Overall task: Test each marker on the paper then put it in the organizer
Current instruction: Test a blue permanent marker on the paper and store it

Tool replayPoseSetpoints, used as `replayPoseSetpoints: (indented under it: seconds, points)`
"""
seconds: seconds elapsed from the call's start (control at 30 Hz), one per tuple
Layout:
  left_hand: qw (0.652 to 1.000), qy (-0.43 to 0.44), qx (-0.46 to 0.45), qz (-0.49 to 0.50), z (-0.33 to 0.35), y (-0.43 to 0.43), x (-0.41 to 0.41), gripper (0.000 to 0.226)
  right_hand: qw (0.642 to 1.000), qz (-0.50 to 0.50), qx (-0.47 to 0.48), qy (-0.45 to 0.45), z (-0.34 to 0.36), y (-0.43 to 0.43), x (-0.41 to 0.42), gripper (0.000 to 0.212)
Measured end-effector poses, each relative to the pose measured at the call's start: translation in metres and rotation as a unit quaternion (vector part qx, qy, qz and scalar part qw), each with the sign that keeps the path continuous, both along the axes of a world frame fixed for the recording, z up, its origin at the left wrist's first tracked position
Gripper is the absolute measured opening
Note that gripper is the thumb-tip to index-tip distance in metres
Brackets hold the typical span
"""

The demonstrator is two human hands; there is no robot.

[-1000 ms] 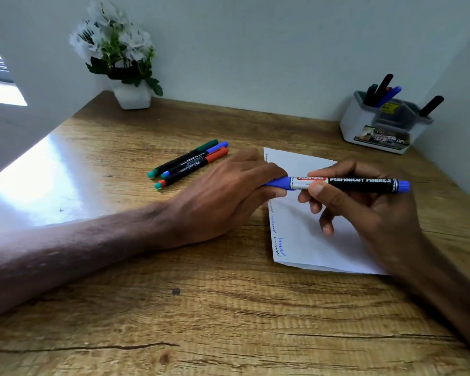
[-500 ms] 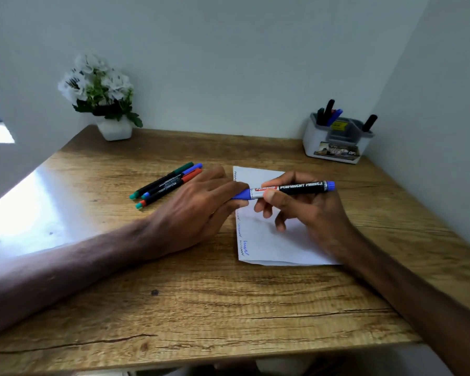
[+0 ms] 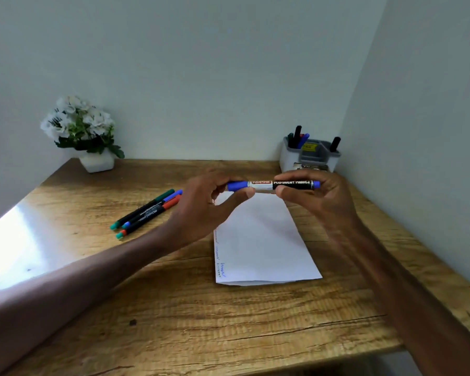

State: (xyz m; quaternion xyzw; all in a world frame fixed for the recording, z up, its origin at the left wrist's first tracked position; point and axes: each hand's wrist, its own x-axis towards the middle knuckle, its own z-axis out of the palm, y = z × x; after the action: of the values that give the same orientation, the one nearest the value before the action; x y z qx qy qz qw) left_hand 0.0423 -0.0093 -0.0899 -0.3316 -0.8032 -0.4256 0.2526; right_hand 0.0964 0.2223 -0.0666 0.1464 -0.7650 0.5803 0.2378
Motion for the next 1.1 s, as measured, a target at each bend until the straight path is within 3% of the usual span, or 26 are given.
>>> replayPoseSetpoints:
  seconds: [0.07, 0.17, 0.33, 0.53, 0.73, 0.9, 1.1]
  points:
    - [1.000, -0.015, 0.020, -0.009, 0.005, 0.010, -0.005, 0.041, 0.997, -0.030, 0.074, 0.003, 0.002, 0.011, -0.005, 0.022]
    - [0.995, -0.030, 0.070, -0.061, 0.012, 0.024, -0.014, 0.030, 0.982, -0.062, 0.178, -0.003, 0.002, 0.019, -0.011, 0.023]
    - [0.994, -0.039, 0.081, -0.064, 0.011, 0.051, -0.024, 0.011, 0.937, -0.108, 0.322, 0.084, 0.010, 0.012, -0.020, 0.021]
    - [0.996, -0.089, 0.029, -0.009, -0.019, 0.047, -0.040, 0.016, 0.946, -0.223, 0.227, 0.055, 0.032, 0.045, -0.057, 0.030]
    - [0.997, -0.070, -0.016, 0.002, -0.024, 0.048, -0.042, 0.013, 0.937, -0.290, 0.138, 0.136, 0.070, 0.079, -0.079, 0.057]
    - [0.998, -0.055, -0.026, -0.003, -0.024, 0.049, -0.042, 0.011, 0.912, -0.330, 0.136, 0.204, 0.076, 0.103, -0.103, 0.048]
    - [0.997, -0.064, -0.032, -0.008, -0.024, 0.049, -0.042, 0.011, 0.913, -0.337, 0.140, 0.182, 0.051, 0.128, -0.120, 0.043]
